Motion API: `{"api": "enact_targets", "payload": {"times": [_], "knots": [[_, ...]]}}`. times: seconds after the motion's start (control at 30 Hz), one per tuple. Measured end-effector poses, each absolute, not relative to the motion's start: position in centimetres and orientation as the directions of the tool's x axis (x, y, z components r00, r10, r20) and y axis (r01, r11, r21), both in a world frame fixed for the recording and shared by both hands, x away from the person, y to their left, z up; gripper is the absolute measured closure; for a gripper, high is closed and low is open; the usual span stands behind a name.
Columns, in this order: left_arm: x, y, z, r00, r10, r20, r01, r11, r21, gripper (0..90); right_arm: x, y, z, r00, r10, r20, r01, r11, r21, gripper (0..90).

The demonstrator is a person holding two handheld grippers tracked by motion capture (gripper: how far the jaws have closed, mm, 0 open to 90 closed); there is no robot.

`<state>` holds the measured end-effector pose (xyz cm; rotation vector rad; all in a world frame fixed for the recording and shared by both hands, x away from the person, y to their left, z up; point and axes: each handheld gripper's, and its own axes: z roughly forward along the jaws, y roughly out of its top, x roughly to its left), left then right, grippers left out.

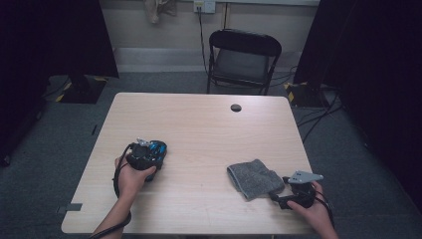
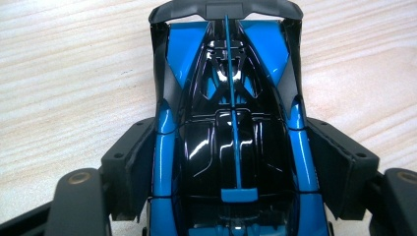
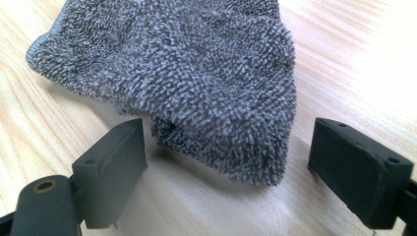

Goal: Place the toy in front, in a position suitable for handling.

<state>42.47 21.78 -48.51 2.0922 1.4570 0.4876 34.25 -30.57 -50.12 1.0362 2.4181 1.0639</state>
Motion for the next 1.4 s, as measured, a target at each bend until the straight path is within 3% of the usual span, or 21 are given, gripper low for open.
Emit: {"api": "enact_targets", "payload": {"times": [0.53, 1.13, 1.4], "knots": [[42.1, 22.0, -46.5, 0.430, 0.902, 0.030, 0.704, -0.356, 0.615, 27.8, 34.3, -30.6, -50.1, -0.693, 0.721, 0.014, 0.497, 0.464, 0.733, 13.5], [41.9, 22.2, -45.2, 0.457, 0.889, 0.022, 0.673, -0.362, 0.645, 28.3, 34.3, -30.6, -50.1, -0.694, 0.720, 0.015, 0.497, 0.464, 0.733, 13.5], [42.3, 21.7, -46.3, 0.474, 0.880, 0.029, 0.686, -0.389, 0.615, 28.3, 34.3, -30.6, -50.1, -0.694, 0.720, 0.015, 0.497, 0.464, 0.733, 13.4]]}}
